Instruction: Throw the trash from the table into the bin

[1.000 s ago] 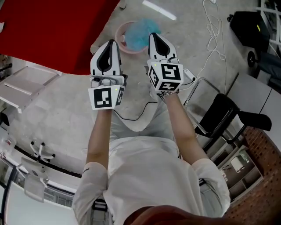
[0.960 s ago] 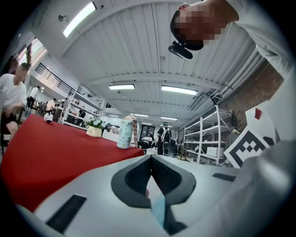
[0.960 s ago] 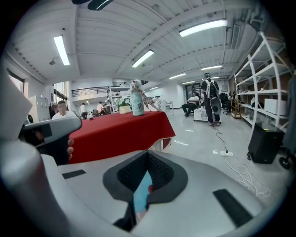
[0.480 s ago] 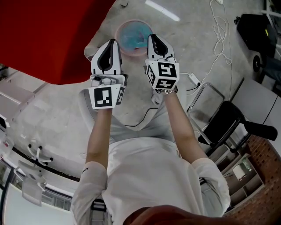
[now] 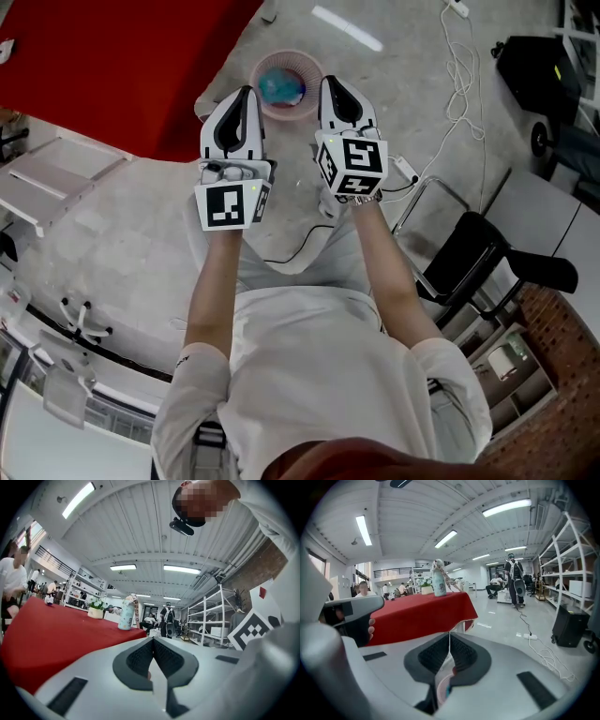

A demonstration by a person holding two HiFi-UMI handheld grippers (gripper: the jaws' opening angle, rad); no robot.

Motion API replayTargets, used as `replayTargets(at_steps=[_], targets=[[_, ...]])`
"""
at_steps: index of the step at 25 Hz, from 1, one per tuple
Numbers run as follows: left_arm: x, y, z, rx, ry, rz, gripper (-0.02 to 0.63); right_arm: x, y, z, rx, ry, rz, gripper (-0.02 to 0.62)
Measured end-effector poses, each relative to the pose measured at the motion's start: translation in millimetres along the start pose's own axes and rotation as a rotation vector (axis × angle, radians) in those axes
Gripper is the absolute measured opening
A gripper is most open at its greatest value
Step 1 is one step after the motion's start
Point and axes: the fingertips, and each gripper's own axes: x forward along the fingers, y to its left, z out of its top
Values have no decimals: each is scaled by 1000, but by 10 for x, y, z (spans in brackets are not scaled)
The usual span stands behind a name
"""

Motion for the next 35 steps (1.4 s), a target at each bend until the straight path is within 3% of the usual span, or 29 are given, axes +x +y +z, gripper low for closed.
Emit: replayTargets(at_steps=[12,20,26,31,35], targets=[[-198,-406,1373,10,-64,-11,5,-803,216,1316,-20,-53,34,9],[-579,-369,2019,20,-117,31,5,-1159,743,1928,-84,-107,121,11],[-1124,176,2392,20,-162,171,5,-1226,1447,2161,-128,-122,230,11],[-1711,957,2638,25,-203,312,5,-1116,2322,2222,-167,-117,345,11],[-2128,1572,2755,57,-214,374,5,-966,3059,2240,-179,-129,413,11]])
